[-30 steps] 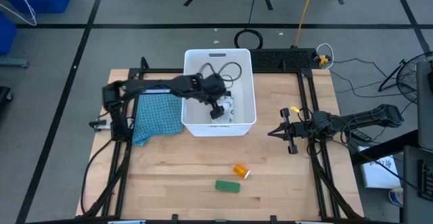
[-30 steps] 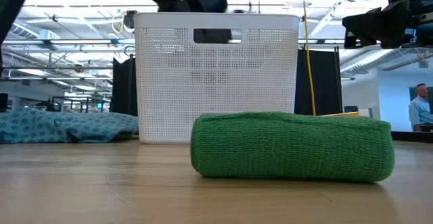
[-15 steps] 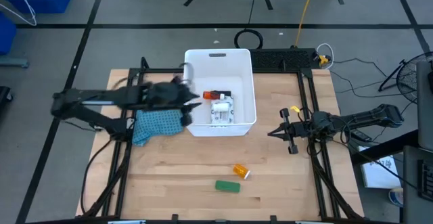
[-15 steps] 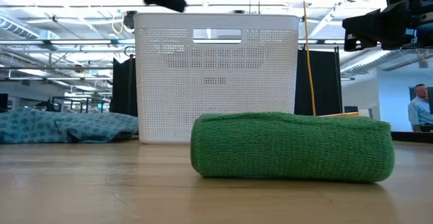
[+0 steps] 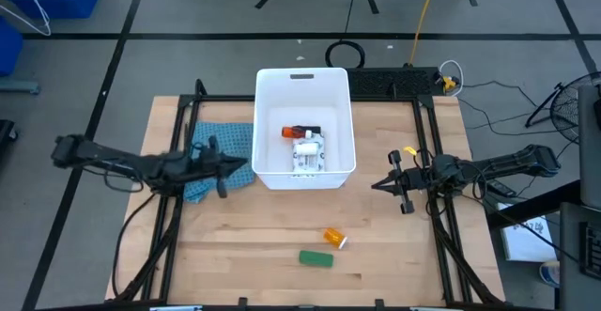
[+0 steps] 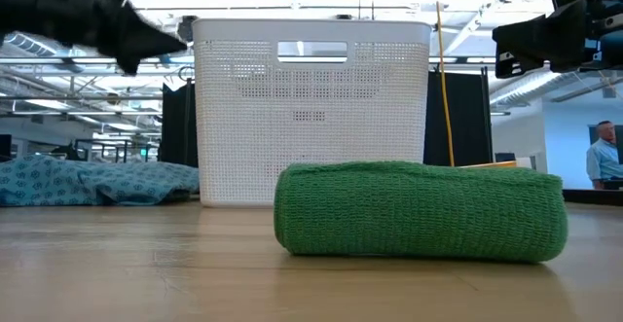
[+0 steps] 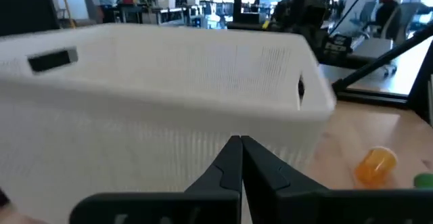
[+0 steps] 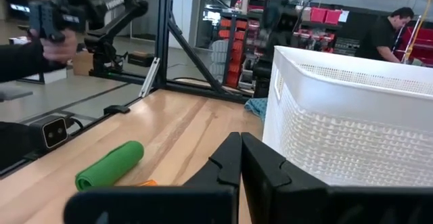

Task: Pick & place medical supplies in basket/bin
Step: Put the yellow medicine bottle into the white container

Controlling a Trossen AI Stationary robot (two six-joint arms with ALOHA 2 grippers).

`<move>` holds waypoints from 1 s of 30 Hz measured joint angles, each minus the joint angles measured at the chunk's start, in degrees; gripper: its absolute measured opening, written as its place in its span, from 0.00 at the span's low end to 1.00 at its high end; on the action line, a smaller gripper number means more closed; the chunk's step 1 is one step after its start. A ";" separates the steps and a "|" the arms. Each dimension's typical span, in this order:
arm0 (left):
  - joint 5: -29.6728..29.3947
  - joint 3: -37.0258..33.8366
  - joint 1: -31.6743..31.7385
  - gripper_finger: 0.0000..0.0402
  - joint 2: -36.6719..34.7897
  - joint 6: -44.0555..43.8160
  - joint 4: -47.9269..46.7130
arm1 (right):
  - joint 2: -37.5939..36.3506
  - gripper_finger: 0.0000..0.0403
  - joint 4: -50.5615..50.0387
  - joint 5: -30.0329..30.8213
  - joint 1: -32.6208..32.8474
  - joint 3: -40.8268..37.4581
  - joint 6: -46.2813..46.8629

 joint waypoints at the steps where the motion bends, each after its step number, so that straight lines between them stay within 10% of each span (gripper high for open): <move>1: -0.02 -2.71 0.00 0.01 -1.13 -0.50 3.17 | -0.01 0.00 0.00 0.00 0.00 -0.02 0.00; 5: -0.12 -10.60 -0.70 0.00 -2.39 -1.35 17.39 | 0.00 0.00 0.00 0.04 0.00 -0.02 0.09; 22: -1.48 -10.65 -1.77 0.06 -2.13 1.45 11.94 | 0.46 0.00 3.32 10.49 0.22 1.09 2.36; 30: -1.50 -10.65 -1.75 0.04 -2.13 3.62 13.06 | 11.04 0.00 -12.35 12.90 7.83 18.47 6.02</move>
